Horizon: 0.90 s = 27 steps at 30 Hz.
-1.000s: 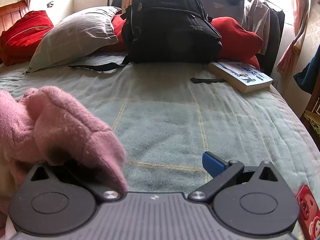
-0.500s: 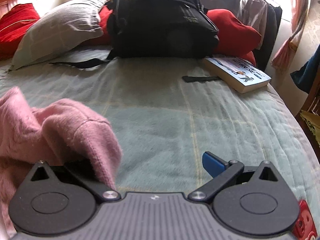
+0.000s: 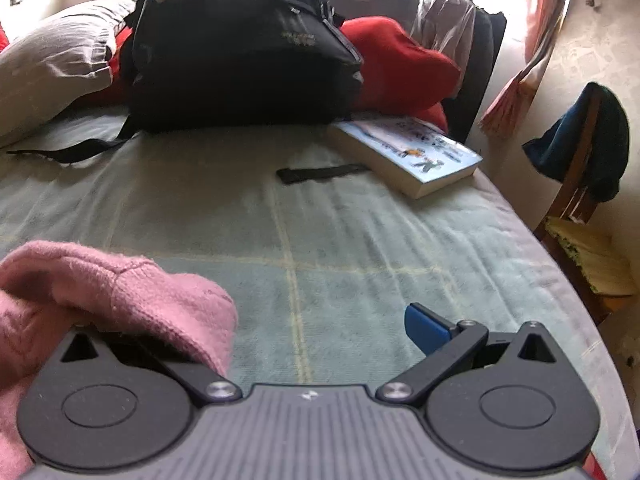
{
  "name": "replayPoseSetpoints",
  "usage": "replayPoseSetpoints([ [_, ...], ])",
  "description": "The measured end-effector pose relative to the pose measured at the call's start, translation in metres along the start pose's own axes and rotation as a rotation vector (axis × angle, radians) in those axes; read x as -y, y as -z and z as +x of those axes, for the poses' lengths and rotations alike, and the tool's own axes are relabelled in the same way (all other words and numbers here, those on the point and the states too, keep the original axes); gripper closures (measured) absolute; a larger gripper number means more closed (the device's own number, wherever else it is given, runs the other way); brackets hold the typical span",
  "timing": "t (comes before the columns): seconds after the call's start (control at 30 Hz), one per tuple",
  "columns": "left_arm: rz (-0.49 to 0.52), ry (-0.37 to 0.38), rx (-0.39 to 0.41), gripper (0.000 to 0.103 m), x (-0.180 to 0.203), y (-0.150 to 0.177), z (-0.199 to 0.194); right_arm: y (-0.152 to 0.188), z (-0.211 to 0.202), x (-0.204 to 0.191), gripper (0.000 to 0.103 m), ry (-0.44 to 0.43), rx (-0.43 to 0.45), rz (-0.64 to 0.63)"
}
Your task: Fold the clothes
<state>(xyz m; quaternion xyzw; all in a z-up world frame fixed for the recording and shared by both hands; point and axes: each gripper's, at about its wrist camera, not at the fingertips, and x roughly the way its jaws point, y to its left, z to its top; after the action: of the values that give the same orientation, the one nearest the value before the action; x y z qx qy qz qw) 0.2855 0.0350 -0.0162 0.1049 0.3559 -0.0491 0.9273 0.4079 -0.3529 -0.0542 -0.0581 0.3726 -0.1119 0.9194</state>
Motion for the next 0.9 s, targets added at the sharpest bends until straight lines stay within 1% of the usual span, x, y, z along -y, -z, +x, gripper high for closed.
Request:
replayPoseSetpoints([
  [0.07, 0.012, 0.006, -0.009, 0.001, 0.001, 0.003, -0.001, 0.002, -0.011, 0.002, 0.000, -0.037, 0.012, 0.003],
  [0.17, 0.023, 0.007, -0.039, 0.001, 0.003, 0.010, 0.001, 0.006, -0.036, 0.009, 0.000, -0.141, 0.025, 0.040],
  [0.23, 0.013, 0.018, -0.063, 0.001, 0.002, 0.016, 0.003, 0.009, -0.054, 0.012, 0.000, -0.202, 0.040, 0.061],
  [0.33, -0.035, 0.077, -0.110, 0.001, -0.004, 0.024, 0.007, 0.015, -0.082, 0.011, 0.000, -0.285, 0.067, 0.065],
  [0.43, -0.085, 0.162, -0.167, 0.001, -0.010, 0.031, 0.011, 0.020, -0.105, 0.002, 0.000, -0.334, 0.090, 0.028],
  [0.5, -0.075, 0.186, -0.209, 0.001, -0.010, 0.036, 0.018, 0.023, -0.114, -0.005, 0.000, -0.348, 0.102, 0.001],
  [0.53, -0.069, 0.174, -0.225, 0.001, -0.009, 0.037, 0.022, 0.025, -0.117, -0.010, 0.000, -0.352, 0.108, -0.014],
  [0.6, -0.077, 0.116, -0.248, 0.001, -0.010, 0.039, 0.030, 0.030, -0.124, -0.020, 0.000, -0.355, 0.118, -0.042],
  [0.73, -0.109, 0.034, -0.260, 0.000, -0.020, 0.037, 0.041, 0.041, -0.134, -0.037, 0.000, -0.369, 0.117, -0.078],
  [0.8, -0.115, 0.031, -0.265, 0.000, -0.021, 0.036, 0.047, 0.048, -0.140, -0.048, 0.000, -0.405, 0.103, -0.093],
  [0.9, -0.101, 0.019, -0.262, 0.000, -0.021, 0.033, 0.053, 0.058, -0.148, -0.065, 0.000, -0.494, 0.058, -0.117],
])
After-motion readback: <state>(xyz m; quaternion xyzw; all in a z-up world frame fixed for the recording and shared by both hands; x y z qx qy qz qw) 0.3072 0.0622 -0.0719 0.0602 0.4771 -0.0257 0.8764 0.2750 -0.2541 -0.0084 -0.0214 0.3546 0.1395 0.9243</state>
